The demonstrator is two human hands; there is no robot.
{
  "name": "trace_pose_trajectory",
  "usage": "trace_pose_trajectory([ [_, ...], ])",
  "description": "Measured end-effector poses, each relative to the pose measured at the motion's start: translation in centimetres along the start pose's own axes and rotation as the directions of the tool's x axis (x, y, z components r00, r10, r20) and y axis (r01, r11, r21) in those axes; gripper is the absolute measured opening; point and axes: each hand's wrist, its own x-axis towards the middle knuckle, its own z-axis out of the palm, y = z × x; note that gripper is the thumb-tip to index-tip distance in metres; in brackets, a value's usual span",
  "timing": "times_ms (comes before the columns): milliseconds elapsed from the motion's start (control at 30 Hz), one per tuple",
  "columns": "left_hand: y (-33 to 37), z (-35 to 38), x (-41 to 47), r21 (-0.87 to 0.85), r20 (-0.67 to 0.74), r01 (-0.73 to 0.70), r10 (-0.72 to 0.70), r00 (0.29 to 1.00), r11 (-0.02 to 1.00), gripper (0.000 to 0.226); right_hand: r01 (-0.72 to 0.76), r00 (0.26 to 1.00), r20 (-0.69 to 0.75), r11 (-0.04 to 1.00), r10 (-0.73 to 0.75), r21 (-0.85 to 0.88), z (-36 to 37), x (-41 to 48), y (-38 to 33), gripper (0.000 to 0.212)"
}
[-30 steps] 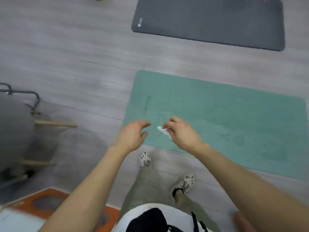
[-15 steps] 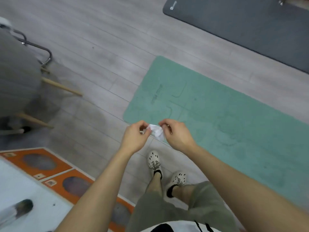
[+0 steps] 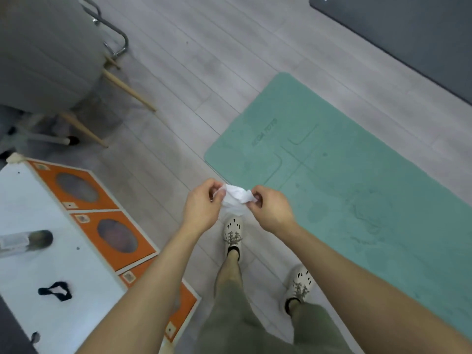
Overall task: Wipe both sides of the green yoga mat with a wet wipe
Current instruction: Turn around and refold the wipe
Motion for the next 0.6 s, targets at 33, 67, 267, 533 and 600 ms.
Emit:
trace_pose_trajectory([
  [33, -0.4, 1.1, -0.3, -0.009, -0.010, 0.012, -0.012, 1.000, 1.000, 0.010, 0.002, 1.000, 0.009, 1.000, -0.002, 0.011, -0.1, -0.2, 1.1, 0.011],
  [67, -0.7, 2.2, -0.5, -0.022, -0.013, 0.020, -0.020, 1.000, 1.000, 0.010, 0.010, 1.000, 0.026, 0.999, -0.011, 0.034, -0.1, -0.3, 2.1, 0.017],
  [267, -4.0, 9.6, -1.0, -0.180, 0.089, 0.117, -0.102, 0.991, 0.977, 0.010, -0.213, 0.975, 0.146, 0.887, 0.166, 0.410, 2.0, 0.9, 8.2, 0.029],
  [533, -10.5, 18.2, 7.1, -0.241, 0.032, 0.241, -0.240, 0.970, 0.940, 0.014, -0.141, 0.979, 0.173, 0.969, 0.106, 0.201, 9.7, 10.2, 14.6, 0.010],
  [600, -13.2, 21.0, 10.1, -0.249, -0.001, 0.272, -0.281, 0.960, 0.930, 0.009, -0.099, 0.986, 0.147, 0.990, 0.084, 0.099, 11.9, 13.8, 17.1, 0.007],
])
